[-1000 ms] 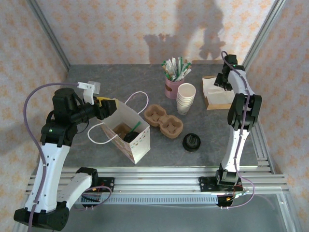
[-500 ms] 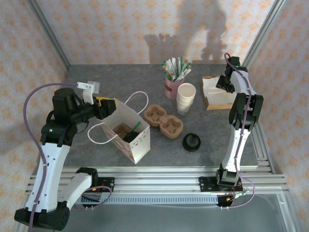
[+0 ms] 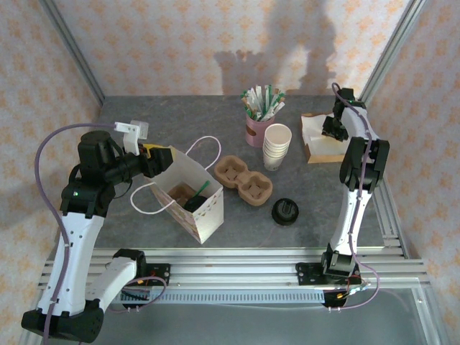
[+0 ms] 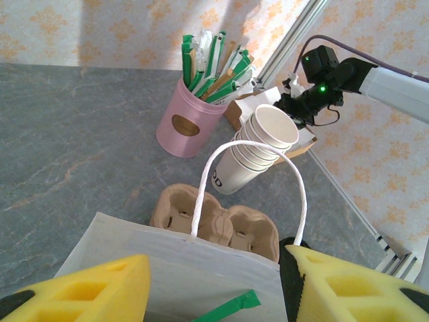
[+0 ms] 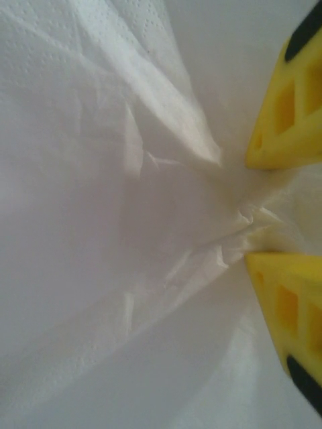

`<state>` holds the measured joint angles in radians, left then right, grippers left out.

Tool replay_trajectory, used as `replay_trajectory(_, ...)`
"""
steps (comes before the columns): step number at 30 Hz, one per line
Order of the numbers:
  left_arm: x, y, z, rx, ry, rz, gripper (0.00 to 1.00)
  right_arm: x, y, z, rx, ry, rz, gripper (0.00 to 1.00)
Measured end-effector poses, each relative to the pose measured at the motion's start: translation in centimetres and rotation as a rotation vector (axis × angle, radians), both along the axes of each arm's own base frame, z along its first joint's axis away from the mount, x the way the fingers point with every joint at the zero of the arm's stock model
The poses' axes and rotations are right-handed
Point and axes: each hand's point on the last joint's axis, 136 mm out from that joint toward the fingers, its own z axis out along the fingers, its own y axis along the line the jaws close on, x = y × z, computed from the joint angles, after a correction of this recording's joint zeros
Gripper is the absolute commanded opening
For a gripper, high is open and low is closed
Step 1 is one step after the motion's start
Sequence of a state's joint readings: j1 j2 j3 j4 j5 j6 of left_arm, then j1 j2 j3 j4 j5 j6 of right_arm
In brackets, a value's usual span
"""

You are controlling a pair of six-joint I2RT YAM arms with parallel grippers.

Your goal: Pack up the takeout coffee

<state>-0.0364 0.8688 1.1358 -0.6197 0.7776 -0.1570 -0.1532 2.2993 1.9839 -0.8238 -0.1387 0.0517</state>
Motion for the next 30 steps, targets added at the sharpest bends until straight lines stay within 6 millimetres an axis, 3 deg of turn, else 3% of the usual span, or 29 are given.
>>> replay_trajectory(11, 0.0, 0.0, 0.0, 0.0, 0.0, 0.0, 0.55, 0.0, 0.0, -0.1, 0.0, 0.004, 0.003, 0.0)
replay_trajectory(20, 0.0, 0.0, 0.0, -0.001, 0.0, 0.0, 0.55, 0.0, 0.0, 0.4, 0.004, -0.008, -0.01, 0.0)
replay_trajectory(24, 0.0, 0.0, 0.0, -0.002, 0.001, 0.001, 0.55, -0.3, 0.4, 2.3, 0.001, -0.049, -0.018, 0.0)
replay_trajectory(30, 0.0, 0.0, 0.1, -0.003, -0.001, 0.002, 0.55, -0.3, 1.8, 7.6, -0.03, -0.173, -0.011, 0.0)
